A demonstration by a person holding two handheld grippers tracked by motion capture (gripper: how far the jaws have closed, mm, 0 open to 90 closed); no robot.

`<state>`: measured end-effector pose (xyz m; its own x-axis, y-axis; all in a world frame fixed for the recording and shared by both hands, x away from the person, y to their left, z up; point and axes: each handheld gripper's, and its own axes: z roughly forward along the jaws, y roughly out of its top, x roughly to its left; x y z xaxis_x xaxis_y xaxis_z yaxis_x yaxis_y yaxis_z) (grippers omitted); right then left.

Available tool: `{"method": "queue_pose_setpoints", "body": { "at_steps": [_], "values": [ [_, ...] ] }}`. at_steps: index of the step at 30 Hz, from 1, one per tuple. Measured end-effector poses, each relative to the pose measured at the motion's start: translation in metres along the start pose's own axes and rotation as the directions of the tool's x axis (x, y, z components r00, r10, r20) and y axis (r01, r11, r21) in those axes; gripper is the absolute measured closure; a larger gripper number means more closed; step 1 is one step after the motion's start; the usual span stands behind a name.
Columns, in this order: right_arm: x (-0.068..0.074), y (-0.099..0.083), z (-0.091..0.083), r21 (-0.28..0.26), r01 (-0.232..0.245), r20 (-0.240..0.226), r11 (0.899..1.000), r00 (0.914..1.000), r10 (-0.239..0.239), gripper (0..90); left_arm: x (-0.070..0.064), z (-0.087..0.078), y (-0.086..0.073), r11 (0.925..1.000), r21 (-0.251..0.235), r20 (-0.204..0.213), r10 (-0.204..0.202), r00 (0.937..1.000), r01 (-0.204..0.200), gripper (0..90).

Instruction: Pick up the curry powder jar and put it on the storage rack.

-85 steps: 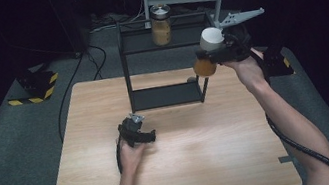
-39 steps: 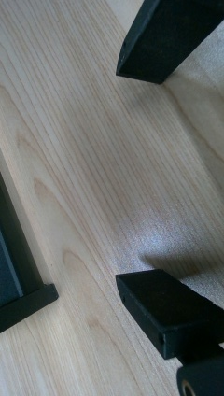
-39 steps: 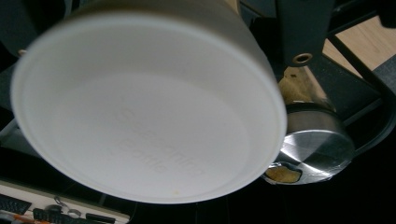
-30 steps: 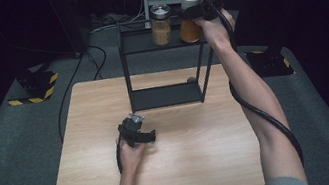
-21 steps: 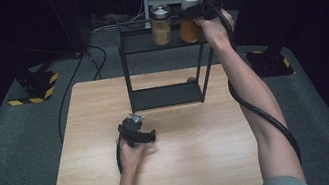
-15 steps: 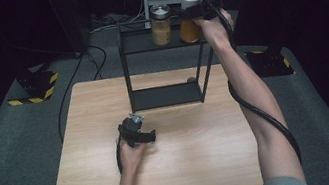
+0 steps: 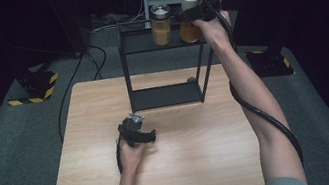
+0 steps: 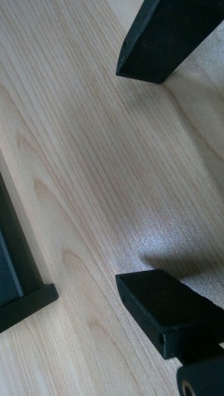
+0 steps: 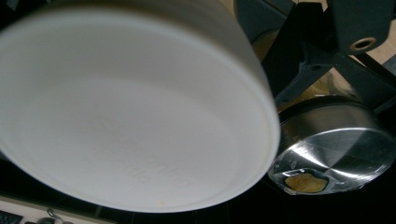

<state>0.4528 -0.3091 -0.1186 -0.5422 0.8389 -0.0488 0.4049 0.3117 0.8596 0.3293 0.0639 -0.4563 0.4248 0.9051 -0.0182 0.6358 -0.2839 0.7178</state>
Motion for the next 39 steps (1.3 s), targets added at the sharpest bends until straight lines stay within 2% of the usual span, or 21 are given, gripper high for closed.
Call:
{"method": "queue_pose_setpoints", "body": {
  "at_steps": [8,21,33,39],
  "values": [
    [-0.005,-0.009,-0.011,-0.033,0.011,-0.026,0.999,0.9996,-0.012,10.0,0.0,0.0,0.0,1.0,-0.002,-0.002,-0.002,1.0,0.002,2.8],
    [-0.014,-0.024,-0.022,-0.046,0.029,-0.054,0.999,0.998,-0.031,9.8,0.0,0.0,0.0,1.0,0.001,-0.001,0.0,1.0,0.0,2.8],
    [-0.018,-0.043,-0.04,-0.078,0.066,-0.098,0.995,0.9924,-0.073,9.7,0.0,0.0,0.0,1.0,0.0,-0.001,-0.001,1.0,0.001,2.8],
    [-0.02,-0.061,-0.047,-0.093,0.081,-0.118,0.992,0.9887,-0.092,9.7,0.0,0.0,0.0,1.0,-0.001,-0.001,-0.001,1.0,0.001,2.8]
  ]
}}
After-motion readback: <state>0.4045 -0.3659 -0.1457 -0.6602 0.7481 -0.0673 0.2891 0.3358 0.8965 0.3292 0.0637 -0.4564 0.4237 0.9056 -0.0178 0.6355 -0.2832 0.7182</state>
